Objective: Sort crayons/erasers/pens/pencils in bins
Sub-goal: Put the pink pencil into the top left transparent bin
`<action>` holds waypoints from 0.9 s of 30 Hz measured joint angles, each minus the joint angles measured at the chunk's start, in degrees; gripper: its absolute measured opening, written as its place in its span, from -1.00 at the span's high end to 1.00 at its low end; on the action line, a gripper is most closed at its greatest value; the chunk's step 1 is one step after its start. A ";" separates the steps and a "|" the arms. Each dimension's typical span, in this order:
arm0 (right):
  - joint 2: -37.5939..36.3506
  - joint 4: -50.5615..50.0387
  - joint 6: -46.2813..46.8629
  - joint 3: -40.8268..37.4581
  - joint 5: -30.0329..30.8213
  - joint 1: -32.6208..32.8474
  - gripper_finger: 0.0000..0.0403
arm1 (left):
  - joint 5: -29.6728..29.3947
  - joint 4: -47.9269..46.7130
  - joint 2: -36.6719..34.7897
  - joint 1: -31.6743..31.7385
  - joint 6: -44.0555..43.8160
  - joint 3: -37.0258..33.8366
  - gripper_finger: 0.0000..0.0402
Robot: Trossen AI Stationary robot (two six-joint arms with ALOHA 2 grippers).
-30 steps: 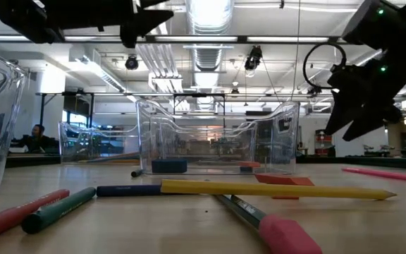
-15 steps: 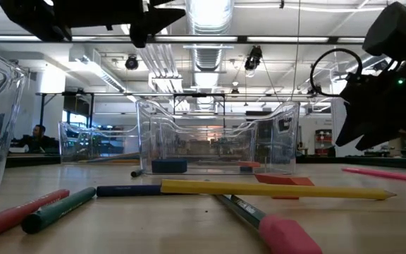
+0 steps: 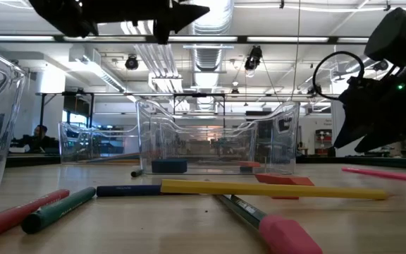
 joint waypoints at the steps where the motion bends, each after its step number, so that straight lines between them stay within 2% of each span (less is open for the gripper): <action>1: 0.00 0.26 -0.47 0.01 -1.01 0.00 -0.63 | 0.08 0.00 -0.34 0.00 0.02 0.59 -0.21; 5: 1.09 0.27 -1.15 0.42 -6.25 0.02 -0.63 | 1.08 0.44 -1.83 -0.39 0.04 1.92 -0.21; 12: 8.91 0.21 -1.14 2.37 -13.73 0.30 -0.63 | 2.55 -1.36 -2.05 -1.42 0.06 0.72 -0.21; 17: 16.32 -1.10 -1.47 6.45 -14.30 1.71 -0.63 | 2.55 -1.91 -2.05 -1.53 0.04 0.33 -0.21; 21: 21.66 -4.94 3.27 9.75 -14.04 3.25 -0.63 | 2.55 -2.20 -2.05 -1.55 0.04 0.33 -0.21; 27: 24.05 -6.01 9.92 11.28 -13.92 7.53 -0.63 | 2.55 -2.96 -2.05 -1.67 -0.01 0.40 -0.21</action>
